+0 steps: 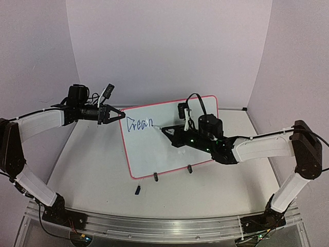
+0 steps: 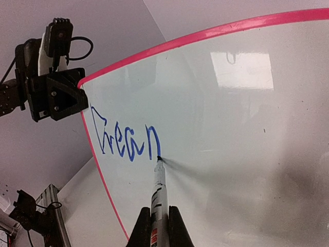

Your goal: Write a sentence on the whiteboard

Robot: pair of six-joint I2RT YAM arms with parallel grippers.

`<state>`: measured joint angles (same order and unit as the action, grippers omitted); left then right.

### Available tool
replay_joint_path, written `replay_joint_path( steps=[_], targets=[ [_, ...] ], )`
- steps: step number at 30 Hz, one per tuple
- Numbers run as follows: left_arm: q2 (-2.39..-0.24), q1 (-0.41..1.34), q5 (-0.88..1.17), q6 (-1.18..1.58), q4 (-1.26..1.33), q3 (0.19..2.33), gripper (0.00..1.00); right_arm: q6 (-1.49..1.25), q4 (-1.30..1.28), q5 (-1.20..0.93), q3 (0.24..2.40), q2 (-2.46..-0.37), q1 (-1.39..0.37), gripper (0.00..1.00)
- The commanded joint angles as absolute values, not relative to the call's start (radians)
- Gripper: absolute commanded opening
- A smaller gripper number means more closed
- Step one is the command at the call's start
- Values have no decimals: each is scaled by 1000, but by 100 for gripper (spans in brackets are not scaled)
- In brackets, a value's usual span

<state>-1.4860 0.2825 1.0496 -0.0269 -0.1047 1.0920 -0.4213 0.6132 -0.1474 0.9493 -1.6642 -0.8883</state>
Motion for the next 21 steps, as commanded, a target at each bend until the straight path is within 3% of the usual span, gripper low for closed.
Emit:
replay_joint_path(
  steps=[1,21],
  targets=[
    [-1496,314,1039,-116,-169,1099,0,-431,620,-127,943,-1636,-886,0],
    [-1493,316,1036,-121,-175,1101,0,-410,670,-39,1001,-1646,-885,0]
  ],
)
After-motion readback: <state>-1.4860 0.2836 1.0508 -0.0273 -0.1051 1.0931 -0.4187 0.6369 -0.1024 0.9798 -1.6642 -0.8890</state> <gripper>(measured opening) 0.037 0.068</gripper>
